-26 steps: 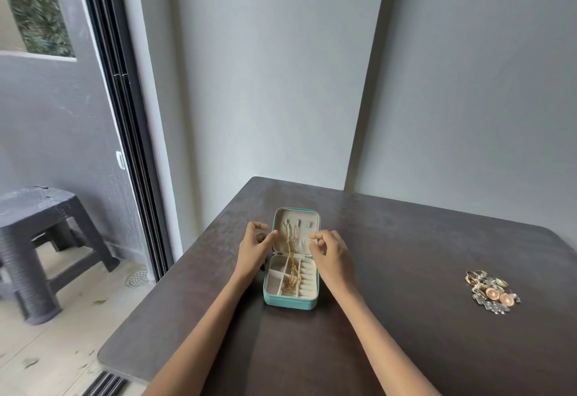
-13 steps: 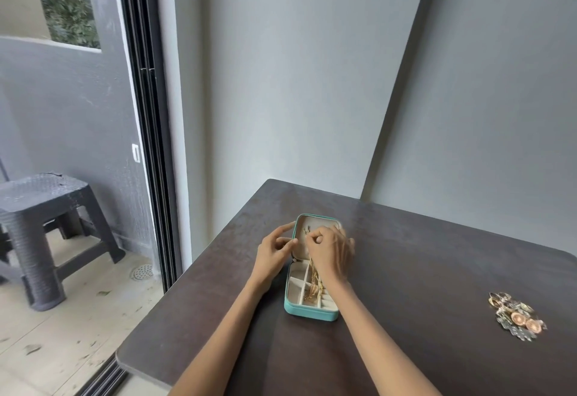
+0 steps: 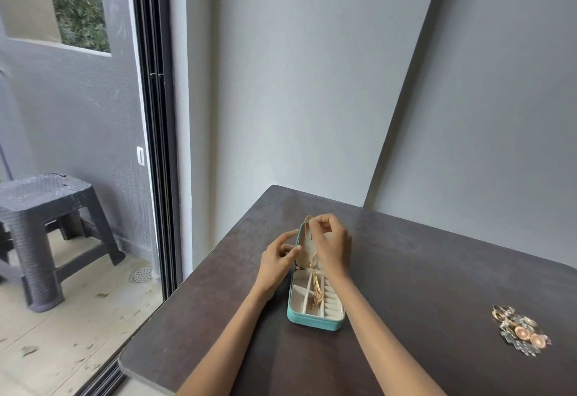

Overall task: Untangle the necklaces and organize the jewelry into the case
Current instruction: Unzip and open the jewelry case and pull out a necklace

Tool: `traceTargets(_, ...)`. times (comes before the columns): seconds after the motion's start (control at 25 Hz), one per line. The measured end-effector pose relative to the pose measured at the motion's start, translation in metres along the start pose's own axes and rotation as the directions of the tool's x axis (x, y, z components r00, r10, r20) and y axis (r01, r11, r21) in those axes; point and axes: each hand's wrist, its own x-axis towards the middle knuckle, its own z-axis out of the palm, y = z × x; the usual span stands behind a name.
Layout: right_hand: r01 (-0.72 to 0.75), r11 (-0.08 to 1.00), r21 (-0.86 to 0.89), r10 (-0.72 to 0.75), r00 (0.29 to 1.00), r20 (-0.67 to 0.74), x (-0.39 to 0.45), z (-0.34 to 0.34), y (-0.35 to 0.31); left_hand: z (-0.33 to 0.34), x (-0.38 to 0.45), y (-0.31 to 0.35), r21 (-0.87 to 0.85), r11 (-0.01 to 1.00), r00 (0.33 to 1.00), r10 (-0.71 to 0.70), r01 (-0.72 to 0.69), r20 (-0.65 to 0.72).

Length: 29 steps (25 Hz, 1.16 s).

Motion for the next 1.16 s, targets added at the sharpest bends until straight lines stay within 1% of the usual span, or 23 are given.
traceTargets(0.08,-0.041,0.983,0.177,0.034,0.998,0.044,0.003,-0.011,-0.003,0.0,0.001,-0.003,-0.016,1.0,0.999,-0.024,0.023,-0.045)
traceTargets(0.2,-0.008,0.931,0.364,-0.038,0.992,0.12,0.009,-0.036,-0.016,0.001,0.002,-0.007,-0.024,0.998,0.994,-0.058,0.056,-0.089)
traceTargets(0.28,0.019,0.92,0.391,-0.111,0.971,0.212,0.012,-0.051,-0.028,0.0,0.002,-0.006,-0.035,0.997,0.993,-0.069,0.066,-0.095)
traceTargets(0.4,0.063,0.936,0.346,-0.187,0.923,0.338,0.01,-0.066,-0.042,-0.002,-0.005,0.002,0.007,0.999,0.994,-0.036,0.037,-0.105)
traceTargets(0.48,0.072,0.939,0.336,-0.202,0.908,0.368,0.008,-0.073,-0.043,-0.004,-0.013,0.01,0.056,0.998,0.989,0.025,-0.017,-0.146)
traceTargets(0.52,0.072,0.939,0.337,-0.204,0.905,0.374,0.008,-0.076,-0.043,-0.005,-0.017,0.018,0.059,0.997,0.988,0.058,-0.05,-0.143)
traceTargets(0.56,0.072,0.937,0.342,-0.207,0.902,0.378,0.007,-0.077,-0.043,-0.007,-0.019,0.028,0.045,0.996,0.991,0.076,-0.072,-0.11)
traceTargets(0.6,0.072,0.933,0.353,-0.213,0.9,0.381,0.006,-0.079,-0.043,-0.009,-0.02,0.04,0.018,0.997,0.996,0.08,-0.079,-0.04)
traceTargets(0.64,0.071,0.928,0.366,-0.219,0.898,0.382,0.005,-0.08,-0.045,-0.01,-0.02,0.052,-0.01,0.997,0.995,0.072,-0.072,0.068)
traceTargets(0.68,0.068,0.921,0.383,-0.223,0.899,0.376,0.004,-0.08,-0.047,-0.01,-0.019,0.062,-0.023,0.998,0.979,0.059,-0.055,0.197)
traceTargets(0.76,0.056,0.897,0.438,-0.224,0.913,0.342,0.002,-0.083,-0.056,-0.006,-0.016,0.076,0.036,0.999,0.901,0.02,-0.039,0.434)
traceTargets(0.8,0.05,0.883,0.467,-0.221,0.922,0.319,0.003,-0.084,-0.061,-0.004,-0.014,0.077,0.09,0.994,0.862,0.003,-0.057,0.507)
traceTargets(0.84,0.048,0.87,0.491,-0.219,0.93,0.295,0.004,-0.086,-0.067,-0.001,-0.013,0.076,0.14,0.986,0.835,-0.001,-0.09,0.55)
traceTargets(0.88,0.053,0.86,0.507,-0.218,0.937,0.273,0.005,-0.088,-0.072,0.001,-0.014,0.072,0.175,0.977,0.822,-0.001,-0.12,0.569)
traceTargets(0.92,0.06,0.853,0.518,-0.221,0.942,0.254,0.006,-0.09,-0.077,0.003,-0.015,0.067,0.207,0.969,0.825,-0.004,-0.137,0.566)
traceTargets(1.0,0.079,0.844,0.53,-0.234,0.944,0.233,0.009,-0.095,-0.084,0.004,-0.018,0.057,0.261,0.955,0.849,-0.02,-0.139,0.528)
traceTargets(1.08,0.099,0.835,0.541,-0.255,0.942,0.22,0.011,-0.101,-0.089,0.002,-0.021,0.052,0.244,0.967,0.873,-0.051,-0.079,0.484)
traceTargets(1.16,0.109,0.826,0.553,-0.263,0.942,0.209,0.012,-0.104,-0.093,-0.001,-0.023,0.052,0.178,0.984,0.889,-0.064,-0.02,0.453)
